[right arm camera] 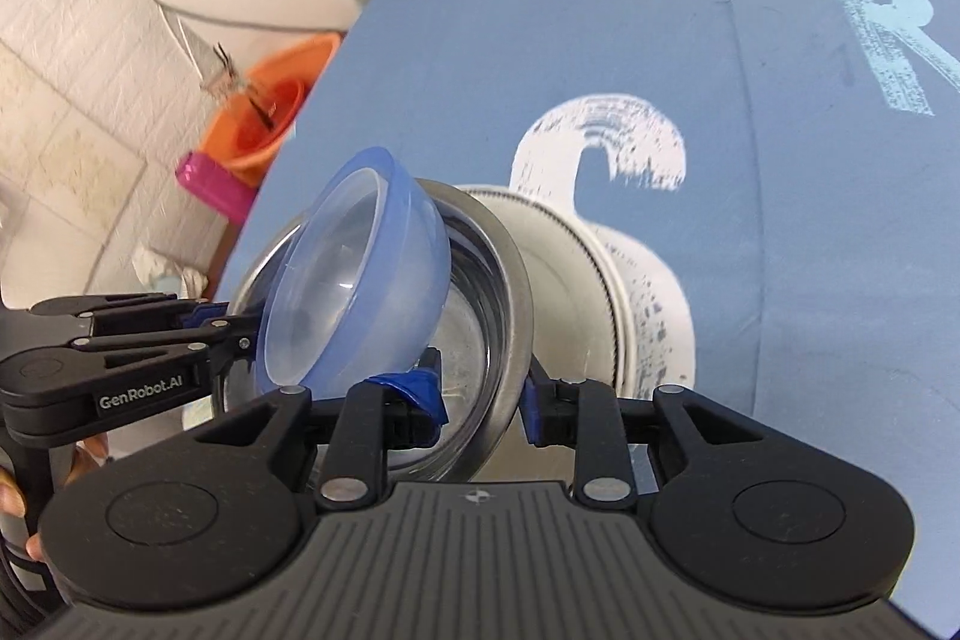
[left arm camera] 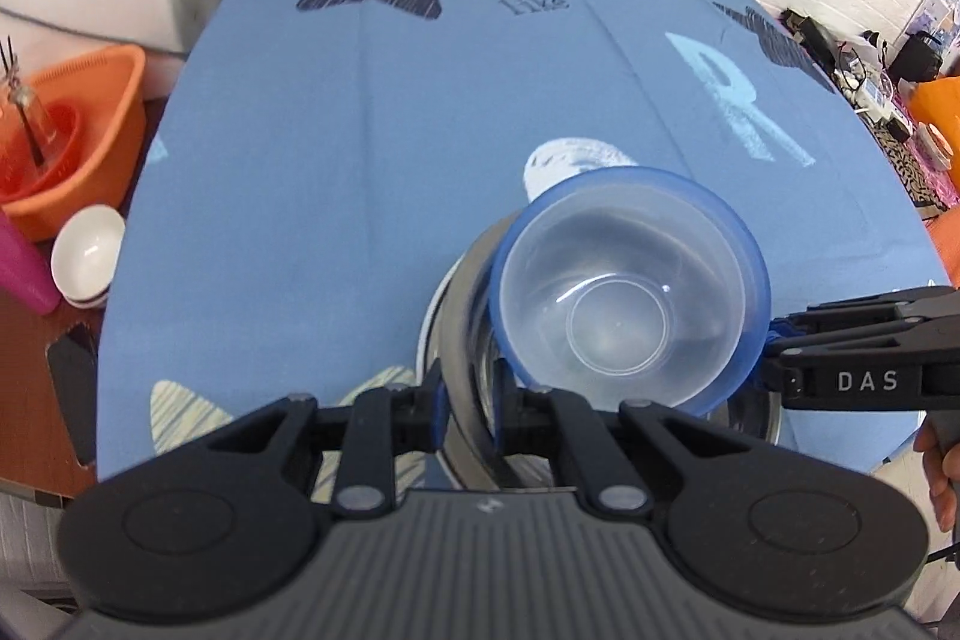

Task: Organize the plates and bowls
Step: 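Lower the nested bowls onto the plate stack and open both grippers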

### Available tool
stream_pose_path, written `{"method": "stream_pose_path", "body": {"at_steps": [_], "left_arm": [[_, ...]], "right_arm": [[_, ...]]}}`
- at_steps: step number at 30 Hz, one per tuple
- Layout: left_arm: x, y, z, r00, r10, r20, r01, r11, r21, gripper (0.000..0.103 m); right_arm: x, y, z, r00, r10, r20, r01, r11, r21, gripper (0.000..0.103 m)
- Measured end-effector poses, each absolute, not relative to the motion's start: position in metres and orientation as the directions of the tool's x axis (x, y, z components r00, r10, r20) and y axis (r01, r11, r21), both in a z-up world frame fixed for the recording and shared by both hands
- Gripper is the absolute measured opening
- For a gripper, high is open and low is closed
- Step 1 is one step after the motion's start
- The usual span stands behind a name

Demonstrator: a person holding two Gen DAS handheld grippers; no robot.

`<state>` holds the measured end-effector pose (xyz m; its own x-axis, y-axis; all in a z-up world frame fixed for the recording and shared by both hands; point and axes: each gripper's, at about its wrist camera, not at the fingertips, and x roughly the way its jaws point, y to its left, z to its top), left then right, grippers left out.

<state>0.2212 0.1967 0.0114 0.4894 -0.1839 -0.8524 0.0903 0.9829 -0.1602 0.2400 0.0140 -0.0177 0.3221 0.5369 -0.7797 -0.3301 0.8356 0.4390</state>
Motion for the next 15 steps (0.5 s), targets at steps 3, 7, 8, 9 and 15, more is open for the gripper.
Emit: {"method": "stream_pose_path", "body": {"at_steps": [3,7,8,9,15], "left_arm": [[0.22,0.195,0.003,0.483,-0.207,-0.851,0.107,0.978,-0.177,0.002],[0.22,0.191,0.002,0.505,-0.192,-0.842,0.121,0.981,-0.152,0.005],[0.219,0.192,0.003,0.505,-0.198,-0.84,0.123,0.98,-0.157,0.012],[0.219,0.193,0.003,0.505,-0.205,-0.838,0.126,0.978,-0.163,0.03],[0.208,0.195,0.019,0.585,-0.149,-0.798,0.132,0.987,-0.087,0.067]], "right_arm": [[0.239,0.015,-0.021,0.319,0.512,-0.797,-0.327,0.849,0.415,0.011],[0.236,0.013,-0.025,0.327,0.514,-0.793,-0.326,0.849,0.416,0.01],[0.235,0.013,-0.025,0.328,0.51,-0.795,-0.327,0.851,0.411,0.01],[0.235,0.013,-0.025,0.327,0.507,-0.798,-0.331,0.852,0.406,0.01],[0.228,0.016,-0.018,0.331,0.462,-0.823,-0.353,0.869,0.346,0.012]]}}
